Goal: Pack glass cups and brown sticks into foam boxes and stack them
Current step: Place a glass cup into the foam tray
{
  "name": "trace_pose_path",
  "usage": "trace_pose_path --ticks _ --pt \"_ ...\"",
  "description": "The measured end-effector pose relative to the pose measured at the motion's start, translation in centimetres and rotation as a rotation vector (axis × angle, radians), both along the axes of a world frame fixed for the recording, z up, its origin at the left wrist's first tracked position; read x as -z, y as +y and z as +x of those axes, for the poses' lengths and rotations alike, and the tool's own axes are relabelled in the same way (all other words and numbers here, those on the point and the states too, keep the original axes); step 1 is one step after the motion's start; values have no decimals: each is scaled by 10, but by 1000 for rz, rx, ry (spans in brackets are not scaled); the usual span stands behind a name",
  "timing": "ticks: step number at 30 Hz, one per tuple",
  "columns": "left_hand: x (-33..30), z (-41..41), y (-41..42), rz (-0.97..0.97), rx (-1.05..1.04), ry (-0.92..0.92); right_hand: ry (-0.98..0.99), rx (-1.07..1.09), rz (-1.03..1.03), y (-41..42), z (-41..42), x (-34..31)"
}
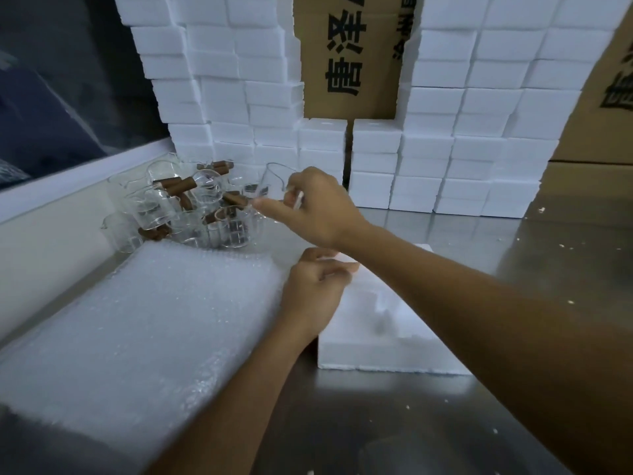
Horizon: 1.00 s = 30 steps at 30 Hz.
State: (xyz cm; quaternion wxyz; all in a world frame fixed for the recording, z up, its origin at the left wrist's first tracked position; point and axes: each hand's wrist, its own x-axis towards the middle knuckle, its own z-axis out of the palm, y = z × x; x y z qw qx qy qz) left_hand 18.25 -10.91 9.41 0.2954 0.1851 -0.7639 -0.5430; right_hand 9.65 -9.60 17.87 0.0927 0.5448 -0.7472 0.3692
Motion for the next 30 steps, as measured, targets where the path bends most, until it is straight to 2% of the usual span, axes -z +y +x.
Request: trace_pose_path --ticks 4,7,13,16,19,22,24,28,30 --pt "-3 -3 4 50 -1 -8 -21 83 -97 61 -3 6" --pt "-2 -4 3 73 -12 -11 -125 156 -154 104 -4 8" --pt "-7 -1 8 35 -12 -24 -241 160 -150 160 -7 15" --pt "-10 0 9 -123 -76 -62 -278 133 -90 171 -11 9" --pt "-23 2 13 -342 -182 32 -310 121 -64 178 -19 0" --pt "-53 9 10 -378 -302 117 -250 86 -3 184 -22 -7" --pt "-68 16 -3 -425 -396 9 -244 45 9 186 -21 -11" --pt "-72 40 -41 -499 -504 -513 -245 -12 26 188 -17 -18" --pt "-71 50 -52 -457 -506 -685 -234 -24 39 188 -16 -19"
